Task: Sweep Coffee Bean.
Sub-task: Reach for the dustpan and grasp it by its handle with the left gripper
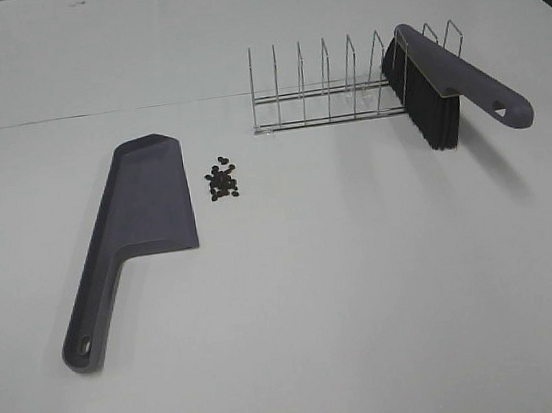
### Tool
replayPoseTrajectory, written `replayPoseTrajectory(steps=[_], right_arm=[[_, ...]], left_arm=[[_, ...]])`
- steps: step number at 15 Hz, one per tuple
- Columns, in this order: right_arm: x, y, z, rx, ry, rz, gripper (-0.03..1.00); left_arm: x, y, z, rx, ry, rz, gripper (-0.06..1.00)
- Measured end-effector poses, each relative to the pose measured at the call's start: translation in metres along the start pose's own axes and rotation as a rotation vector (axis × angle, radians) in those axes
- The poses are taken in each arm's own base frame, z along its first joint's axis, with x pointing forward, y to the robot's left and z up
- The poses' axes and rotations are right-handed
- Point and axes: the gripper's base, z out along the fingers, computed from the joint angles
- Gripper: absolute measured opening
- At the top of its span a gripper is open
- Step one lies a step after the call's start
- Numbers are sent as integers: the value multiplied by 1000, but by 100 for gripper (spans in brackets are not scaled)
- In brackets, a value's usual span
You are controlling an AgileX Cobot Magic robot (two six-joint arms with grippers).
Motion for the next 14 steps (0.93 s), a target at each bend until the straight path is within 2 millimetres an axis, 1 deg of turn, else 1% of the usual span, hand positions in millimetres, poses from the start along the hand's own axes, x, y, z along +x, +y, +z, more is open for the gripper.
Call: replayPoseTrajectory(steps=[14], right_arm=[[0, 0, 0, 0, 0, 0, 68]], left_arm=[[0, 0, 0, 0, 0, 0, 83]])
